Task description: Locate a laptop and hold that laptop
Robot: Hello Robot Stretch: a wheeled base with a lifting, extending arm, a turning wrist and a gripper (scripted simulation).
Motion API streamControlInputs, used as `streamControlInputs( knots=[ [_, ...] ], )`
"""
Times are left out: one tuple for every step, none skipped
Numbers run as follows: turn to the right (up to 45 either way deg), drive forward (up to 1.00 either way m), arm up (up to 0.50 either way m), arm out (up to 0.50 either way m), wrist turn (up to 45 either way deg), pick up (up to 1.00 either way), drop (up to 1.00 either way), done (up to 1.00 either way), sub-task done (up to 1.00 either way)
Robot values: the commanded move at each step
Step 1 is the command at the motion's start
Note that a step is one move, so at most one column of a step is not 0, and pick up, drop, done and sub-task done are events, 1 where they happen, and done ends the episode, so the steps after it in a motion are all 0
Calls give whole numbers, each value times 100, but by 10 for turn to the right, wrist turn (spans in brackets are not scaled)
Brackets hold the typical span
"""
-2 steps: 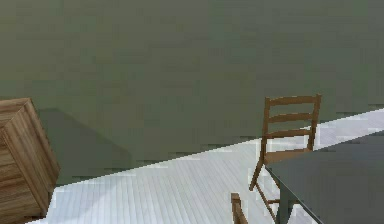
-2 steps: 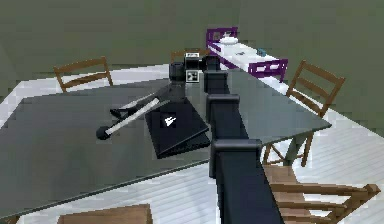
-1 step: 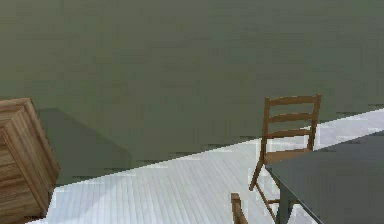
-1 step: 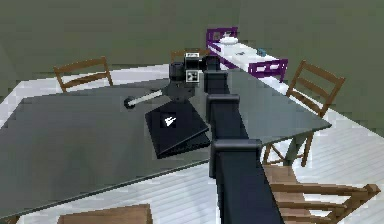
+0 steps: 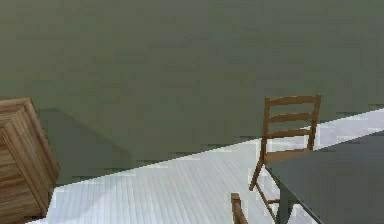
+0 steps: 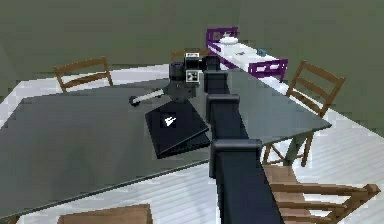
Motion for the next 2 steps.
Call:
streamControlInputs(
  knots=[
    [0,0,-30,0,0,0,0,0,0],
    [0,0,0,0,0,100,0,0,0]
  ],
)
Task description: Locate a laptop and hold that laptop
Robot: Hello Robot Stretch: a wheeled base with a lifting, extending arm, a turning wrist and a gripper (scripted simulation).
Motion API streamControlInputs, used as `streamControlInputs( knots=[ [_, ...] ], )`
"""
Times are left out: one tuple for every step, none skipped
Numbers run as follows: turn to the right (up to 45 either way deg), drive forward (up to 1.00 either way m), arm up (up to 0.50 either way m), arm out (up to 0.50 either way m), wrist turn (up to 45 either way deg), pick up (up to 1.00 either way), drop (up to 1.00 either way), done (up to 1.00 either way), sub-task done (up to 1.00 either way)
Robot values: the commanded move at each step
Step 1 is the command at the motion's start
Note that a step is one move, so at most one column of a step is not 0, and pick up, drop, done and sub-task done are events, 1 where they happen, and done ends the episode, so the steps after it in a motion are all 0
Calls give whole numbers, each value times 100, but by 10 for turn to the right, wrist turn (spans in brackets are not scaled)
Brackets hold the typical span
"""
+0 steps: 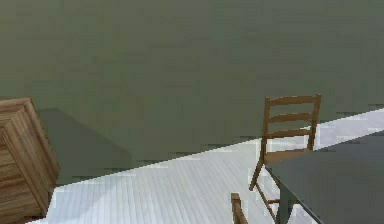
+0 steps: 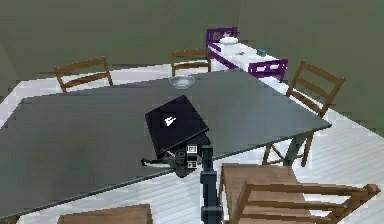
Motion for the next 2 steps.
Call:
streamControlInputs(
  knots=[
    [0,0,10,0,0,0,0,0,0],
    [0,0,0,0,0,0,0,100,0]
  ],
)
